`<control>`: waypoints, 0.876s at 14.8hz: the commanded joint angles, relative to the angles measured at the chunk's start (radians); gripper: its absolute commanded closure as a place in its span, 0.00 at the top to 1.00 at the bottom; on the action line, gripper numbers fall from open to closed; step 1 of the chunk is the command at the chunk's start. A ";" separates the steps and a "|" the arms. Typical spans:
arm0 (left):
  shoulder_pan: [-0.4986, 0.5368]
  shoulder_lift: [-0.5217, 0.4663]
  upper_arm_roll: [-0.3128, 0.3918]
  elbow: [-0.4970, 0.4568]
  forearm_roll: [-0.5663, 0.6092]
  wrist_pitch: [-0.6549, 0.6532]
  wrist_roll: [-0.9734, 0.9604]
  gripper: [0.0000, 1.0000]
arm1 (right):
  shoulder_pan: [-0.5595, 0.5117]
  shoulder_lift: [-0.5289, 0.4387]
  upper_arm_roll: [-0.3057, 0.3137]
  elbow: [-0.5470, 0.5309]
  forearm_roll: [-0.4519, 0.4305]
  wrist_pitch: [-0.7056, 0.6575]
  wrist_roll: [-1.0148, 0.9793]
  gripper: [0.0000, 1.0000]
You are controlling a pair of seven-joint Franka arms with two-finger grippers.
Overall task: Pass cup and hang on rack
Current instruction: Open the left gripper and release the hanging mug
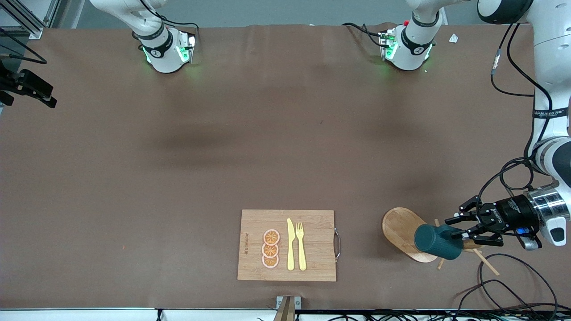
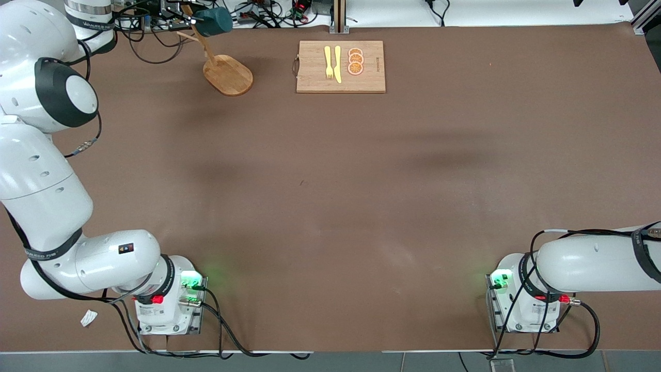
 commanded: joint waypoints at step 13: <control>-0.032 -0.203 -0.156 0.018 0.497 -0.027 0.057 1.00 | -0.001 0.002 0.001 0.014 -0.023 0.000 0.009 1.00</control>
